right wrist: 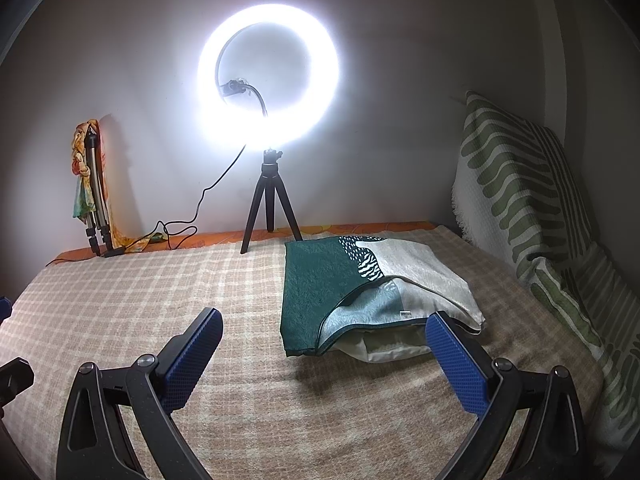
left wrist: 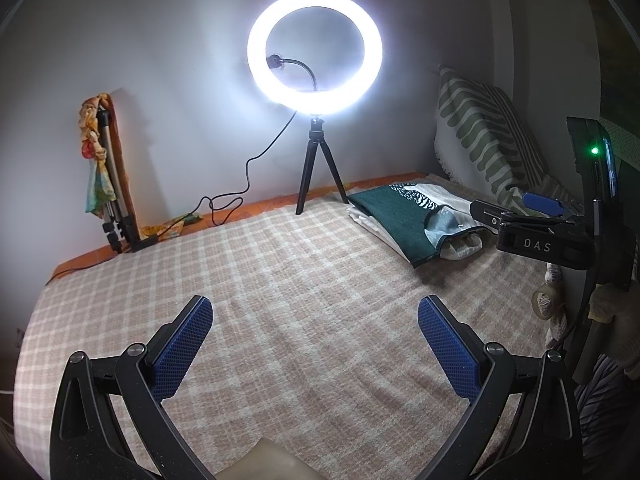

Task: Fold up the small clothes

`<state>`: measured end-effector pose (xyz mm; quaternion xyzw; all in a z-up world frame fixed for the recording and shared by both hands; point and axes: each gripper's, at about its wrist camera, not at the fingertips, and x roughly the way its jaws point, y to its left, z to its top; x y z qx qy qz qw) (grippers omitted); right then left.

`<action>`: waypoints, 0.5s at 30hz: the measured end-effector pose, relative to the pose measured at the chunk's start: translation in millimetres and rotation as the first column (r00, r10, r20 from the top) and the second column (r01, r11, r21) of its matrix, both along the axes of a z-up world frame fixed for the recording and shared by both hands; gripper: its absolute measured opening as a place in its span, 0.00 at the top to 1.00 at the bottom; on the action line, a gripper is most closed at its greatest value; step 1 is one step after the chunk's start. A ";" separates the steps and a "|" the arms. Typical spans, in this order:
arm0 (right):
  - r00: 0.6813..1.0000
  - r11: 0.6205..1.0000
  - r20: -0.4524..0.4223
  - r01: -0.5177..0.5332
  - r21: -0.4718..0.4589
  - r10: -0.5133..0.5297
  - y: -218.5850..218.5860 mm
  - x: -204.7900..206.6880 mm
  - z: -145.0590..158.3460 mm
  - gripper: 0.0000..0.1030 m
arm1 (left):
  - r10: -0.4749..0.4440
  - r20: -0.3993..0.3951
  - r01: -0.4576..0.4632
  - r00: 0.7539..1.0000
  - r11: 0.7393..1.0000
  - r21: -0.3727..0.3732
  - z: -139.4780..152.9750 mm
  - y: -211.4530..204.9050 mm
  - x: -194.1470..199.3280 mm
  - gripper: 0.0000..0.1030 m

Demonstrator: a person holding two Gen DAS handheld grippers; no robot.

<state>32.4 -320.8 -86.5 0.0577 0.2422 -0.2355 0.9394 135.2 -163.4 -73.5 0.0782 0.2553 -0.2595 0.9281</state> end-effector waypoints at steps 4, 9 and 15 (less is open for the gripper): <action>1.000 1.000 -0.001 0.000 -0.002 0.000 0.3 -0.3 0.0 0.00 | 0.001 0.000 -0.001 1.000 1.000 0.002 -0.3 0.0 -0.6 0.01; 1.000 1.000 0.000 0.003 -0.001 -0.003 1.3 -0.8 0.3 0.00 | 0.001 0.006 -0.001 1.000 1.000 0.007 0.5 -1.1 -2.5 0.01; 1.000 1.000 0.000 0.004 -0.002 -0.004 1.4 -0.8 0.1 0.00 | 0.001 0.020 -0.002 1.000 1.000 0.009 0.8 -1.5 -4.3 0.01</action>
